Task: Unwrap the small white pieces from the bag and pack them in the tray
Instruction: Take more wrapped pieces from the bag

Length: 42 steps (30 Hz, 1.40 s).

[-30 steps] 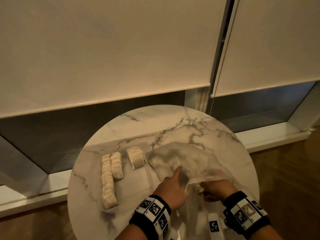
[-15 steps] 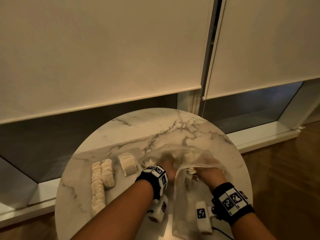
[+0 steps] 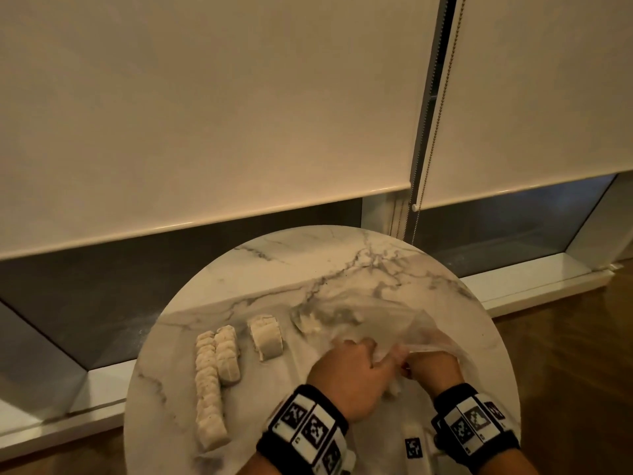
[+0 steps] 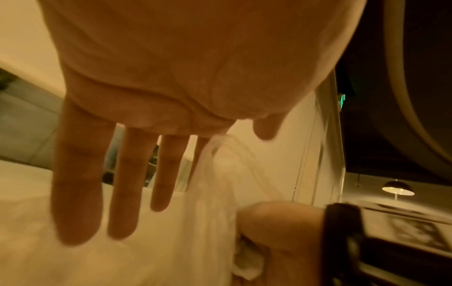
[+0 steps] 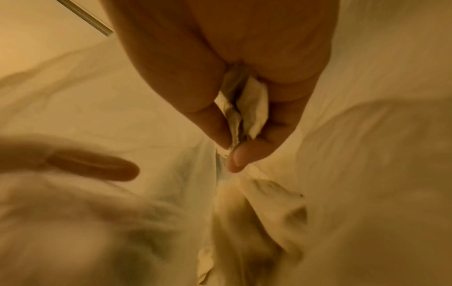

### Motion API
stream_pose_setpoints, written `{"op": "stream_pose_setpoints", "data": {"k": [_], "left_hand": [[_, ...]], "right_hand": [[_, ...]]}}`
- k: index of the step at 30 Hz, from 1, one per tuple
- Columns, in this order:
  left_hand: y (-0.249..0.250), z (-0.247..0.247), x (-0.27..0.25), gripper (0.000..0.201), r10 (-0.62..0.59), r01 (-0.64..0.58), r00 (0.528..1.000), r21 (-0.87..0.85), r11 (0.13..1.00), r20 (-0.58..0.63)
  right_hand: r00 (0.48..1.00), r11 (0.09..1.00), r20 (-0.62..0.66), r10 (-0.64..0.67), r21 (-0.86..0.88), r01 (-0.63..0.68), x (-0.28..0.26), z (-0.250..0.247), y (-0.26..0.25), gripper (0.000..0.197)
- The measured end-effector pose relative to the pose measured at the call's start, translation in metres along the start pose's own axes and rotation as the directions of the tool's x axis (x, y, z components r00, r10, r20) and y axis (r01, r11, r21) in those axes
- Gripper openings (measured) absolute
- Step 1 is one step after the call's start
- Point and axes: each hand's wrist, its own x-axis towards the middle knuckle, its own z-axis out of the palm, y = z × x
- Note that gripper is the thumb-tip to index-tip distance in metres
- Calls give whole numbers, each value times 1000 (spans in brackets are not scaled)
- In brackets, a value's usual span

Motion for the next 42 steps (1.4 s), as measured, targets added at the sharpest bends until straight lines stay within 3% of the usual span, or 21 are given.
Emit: {"op": "stream_pose_setpoints", "data": {"k": [1,2,3,5,7,9,11,14,17,21,24,26,27,28,29,31,32,34,36,38,42], "left_hand": [[2,3,-5,79,-20,17,997,42,999,72],[2,7,-7,73,-45,34,991,91,995,123],[1,9,-9,62,-54,36,989,133,990,138],[-5,11,-12,38,-76,62,994,167,984,77],[-13,9,-14,26,-111,116,993,156,981,-45],[-21,1,-17,23,-147,173,975,156,972,-166],[-31,-8,-19,22,-171,206,952,116,972,-255],[-41,-17,-20,20,-179,208,930,60,976,-320],[-45,-22,-24,19,-165,183,917,14,983,-363],[-43,-18,-30,19,-174,172,917,-37,984,-359],[-43,-8,-34,21,-179,181,927,-24,983,-329],[-44,-1,-36,22,-185,186,934,-27,982,-306],[-44,1,-36,22,-188,185,936,-39,982,-298],[-44,4,-36,22,-193,183,938,-61,981,-289],[-44,6,-36,22,-196,177,940,-92,980,-279],[-42,9,-35,21,-197,151,945,-186,971,-262],[-41,10,-35,21,-198,133,947,-254,958,-251],[-38,11,-37,27,-188,74,955,-429,900,-229],[-35,11,-42,27,-157,-18,960,-608,794,-233],[-35,11,-46,24,-127,-124,944,-683,720,-306],[-48,21,-44,35,-84,-223,890,-591,775,-447]], "right_hand": [[995,995,-17,-94,-29,94,-3,-1,-6,16],[998,985,-37,-49,-168,42,-5,-3,-10,23],[998,984,-51,-21,-180,12,-6,-2,-14,28],[995,928,-35,-89,-365,71,-8,0,-15,34],[990,918,12,-142,-373,136,-2,6,-10,43],[981,909,120,-152,-373,186,-13,10,-15,41],[969,893,197,-147,-396,216,-17,13,-15,14],[944,832,308,-120,-488,265,-17,21,-14,5],[934,732,300,-195,-589,342,-14,30,-15,32],[930,777,271,-247,-519,357,-22,47,-17,18],[950,806,233,-210,-508,303,-27,47,-18,24],[940,767,264,-217,-549,331,-26,43,-17,38],[920,697,282,-271,-602,390,-27,39,-19,46],[915,651,262,-306,-644,402,-28,38,-20,42],[924,682,226,-309,-624,381,-29,37,-18,29],[943,766,131,-307,-554,326,-35,35,-16,31],[966,837,94,-239,-484,254,-36,36,-13,27],[976,846,52,-211,-490,209,-43,31,-7,29],[943,856,15,-333,-415,309,-49,28,-1,29],[905,859,-13,-426,-320,400,-60,22,0,31],[900,879,-11,-435,-223,422,-75,10,10,31]]}}
